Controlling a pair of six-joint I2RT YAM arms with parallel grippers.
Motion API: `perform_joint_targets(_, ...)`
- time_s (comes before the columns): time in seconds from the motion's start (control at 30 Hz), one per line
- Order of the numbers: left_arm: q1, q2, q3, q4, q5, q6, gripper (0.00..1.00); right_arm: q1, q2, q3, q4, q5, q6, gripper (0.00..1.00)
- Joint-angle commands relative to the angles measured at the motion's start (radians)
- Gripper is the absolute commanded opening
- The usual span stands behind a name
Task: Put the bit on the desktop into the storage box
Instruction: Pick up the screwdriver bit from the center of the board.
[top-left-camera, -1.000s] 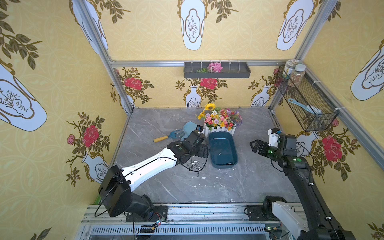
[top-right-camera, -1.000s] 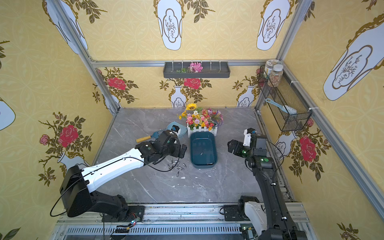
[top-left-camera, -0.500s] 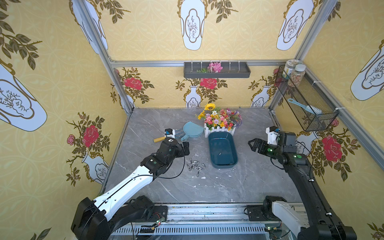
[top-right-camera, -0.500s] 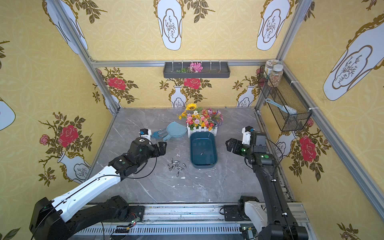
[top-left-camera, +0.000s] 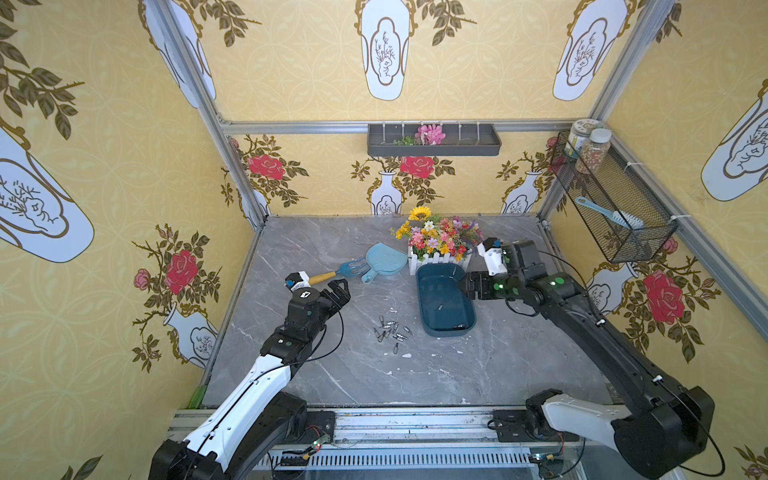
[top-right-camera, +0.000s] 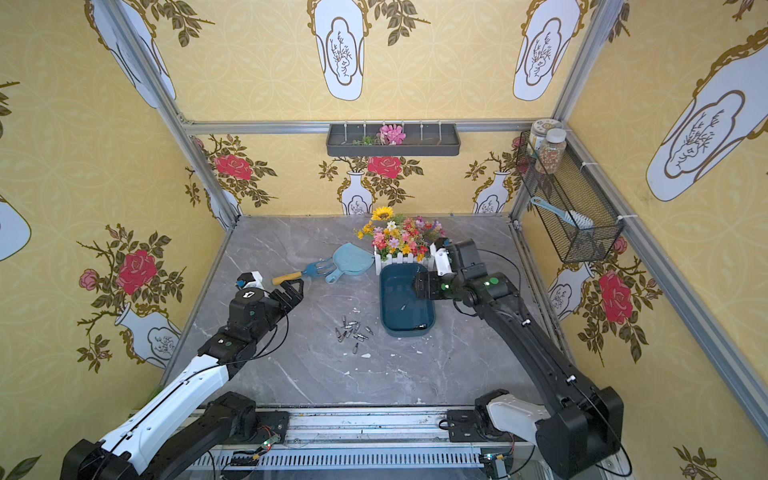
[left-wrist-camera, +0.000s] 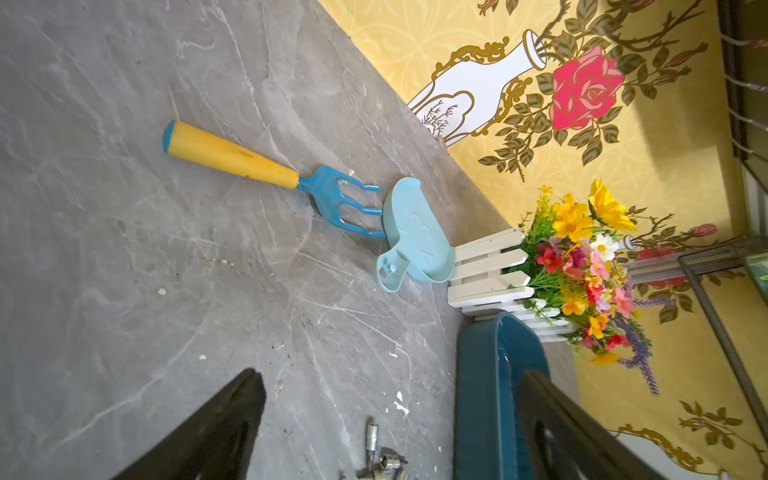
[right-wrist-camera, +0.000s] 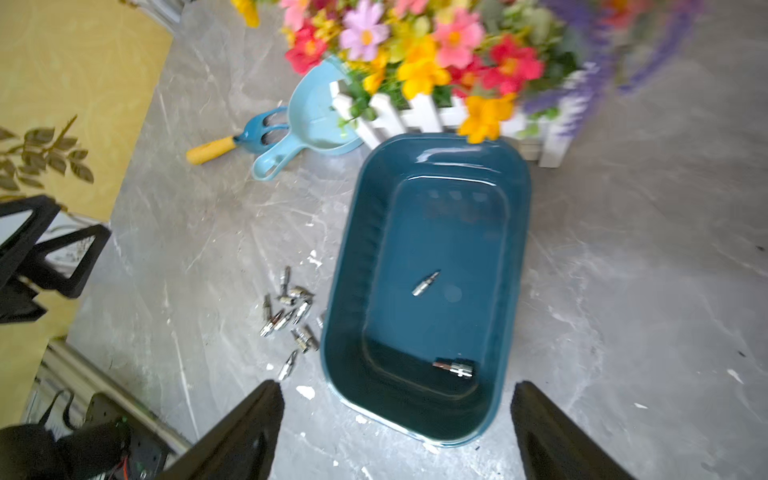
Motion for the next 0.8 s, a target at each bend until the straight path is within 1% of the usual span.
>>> perform_joint_targets(0.0,0.018,0.007,-0.011,0.060,0.034,-0.060,1.00,0.120,0.102,0.118,-0.071,0.143,-0.030,0.86)
perform_joint_targets(0.1,0.023,0.014,-0.016,0.056,0.035,-0.073,1.00,0.219,0.210,0.221,-0.123,0.213,-0.046,0.82)
perform_joint_targets(0.2,0.024,0.014,-0.029,0.063,0.035,-0.084,1.00,0.302,0.320,0.316,-0.188,0.244,-0.065,0.77)
perform_joint_targets(0.3,0.027,0.012,-0.048,0.070,0.027,-0.094,1.00,0.375,0.405,0.381,-0.219,0.275,-0.073,0.75)
perform_joint_targets(0.5,0.035,0.018,-0.064,0.071,0.018,-0.103,1.00,0.450,0.523,0.438,-0.235,0.269,-0.065,0.69)
perform_joint_targets(0.67,0.038,0.020,-0.067,0.061,0.014,-0.105,1.00,0.486,0.587,0.451,-0.237,0.265,-0.056,0.64)
perform_joint_targets(0.77,0.039,0.020,-0.070,0.060,0.008,-0.108,1.00,0.498,0.622,0.452,-0.236,0.251,-0.052,0.59)
